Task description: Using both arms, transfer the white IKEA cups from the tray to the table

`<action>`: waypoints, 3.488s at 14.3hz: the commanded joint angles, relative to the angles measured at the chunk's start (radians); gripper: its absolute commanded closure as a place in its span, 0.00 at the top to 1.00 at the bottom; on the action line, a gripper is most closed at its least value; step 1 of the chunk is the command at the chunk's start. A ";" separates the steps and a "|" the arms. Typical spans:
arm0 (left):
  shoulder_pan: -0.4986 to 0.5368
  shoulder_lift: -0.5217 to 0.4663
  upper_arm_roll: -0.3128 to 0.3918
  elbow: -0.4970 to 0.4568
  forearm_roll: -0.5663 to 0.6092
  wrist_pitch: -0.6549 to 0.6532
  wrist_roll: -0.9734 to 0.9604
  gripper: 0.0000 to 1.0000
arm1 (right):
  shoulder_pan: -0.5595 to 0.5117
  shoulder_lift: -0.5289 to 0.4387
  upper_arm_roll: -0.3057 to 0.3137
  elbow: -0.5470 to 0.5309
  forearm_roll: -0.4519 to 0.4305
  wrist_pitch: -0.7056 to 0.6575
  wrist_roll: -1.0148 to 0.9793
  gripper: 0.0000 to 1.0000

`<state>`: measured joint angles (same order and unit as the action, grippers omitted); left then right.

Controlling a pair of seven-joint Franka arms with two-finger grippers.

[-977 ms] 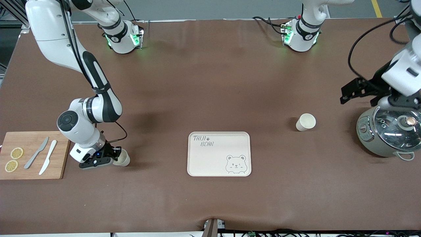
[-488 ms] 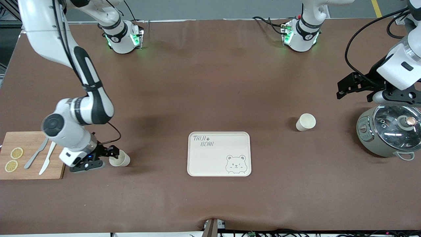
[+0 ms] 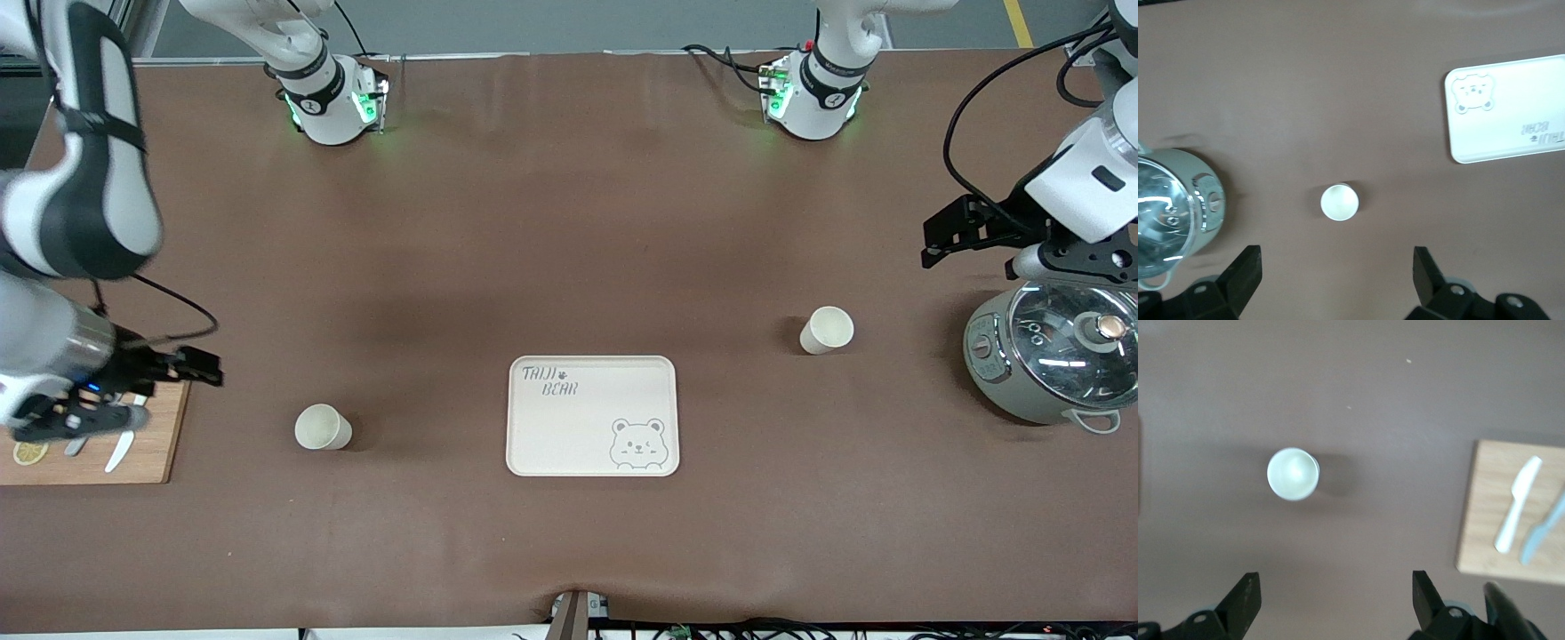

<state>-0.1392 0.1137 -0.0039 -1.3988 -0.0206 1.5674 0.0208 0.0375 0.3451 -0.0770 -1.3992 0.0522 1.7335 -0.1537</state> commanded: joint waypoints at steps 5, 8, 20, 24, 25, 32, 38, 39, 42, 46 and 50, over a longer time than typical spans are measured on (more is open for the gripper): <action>-0.010 -0.017 -0.007 -0.003 0.080 0.013 0.048 1.00 | -0.025 -0.244 -0.082 -0.047 -0.044 -0.164 0.025 1.00; 0.000 -0.015 -0.015 -0.003 0.068 0.013 0.059 1.00 | -0.033 -0.305 -0.079 -0.115 -0.045 -0.155 0.025 1.00; -0.008 -0.012 -0.018 0.000 0.074 0.014 0.135 1.00 | -0.070 -0.304 -0.081 -0.052 -0.049 -0.167 0.022 1.00; -0.003 -0.011 -0.016 -0.002 0.074 0.014 0.156 1.00 | -0.068 -0.304 -0.079 -0.052 -0.048 -0.166 0.025 1.00; -0.010 -0.011 -0.016 0.000 0.074 0.014 0.154 1.00 | -0.067 -0.304 -0.079 -0.052 -0.048 -0.166 0.025 1.00; -0.016 0.009 -0.018 0.000 0.074 0.014 0.139 1.00 | -0.062 -0.302 -0.078 -0.052 -0.045 -0.160 0.016 1.00; -0.013 0.006 -0.045 -0.002 0.071 0.014 0.137 1.00 | -0.071 -0.301 -0.081 -0.049 -0.041 -0.152 0.023 1.00; -0.010 0.006 -0.051 -0.002 0.070 0.014 0.142 1.00 | -0.067 -0.299 -0.079 -0.049 -0.049 -0.150 0.023 1.00; -0.017 0.006 -0.053 0.000 0.074 0.014 0.148 1.00 | -0.065 -0.298 -0.078 -0.050 -0.051 -0.152 0.022 1.00; -0.007 0.006 -0.050 0.000 0.076 0.014 0.137 1.00 | -0.065 -0.298 -0.079 -0.050 -0.049 -0.152 0.020 1.00; -0.007 0.012 -0.050 0.000 0.076 0.049 0.136 1.00 | -0.064 -0.294 -0.079 -0.050 -0.048 -0.149 0.023 1.00</action>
<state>-0.1469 0.1280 -0.0471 -1.3991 0.0357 1.5984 0.1595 -0.0197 0.0552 -0.1668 -1.4500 0.0130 1.5810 -0.1422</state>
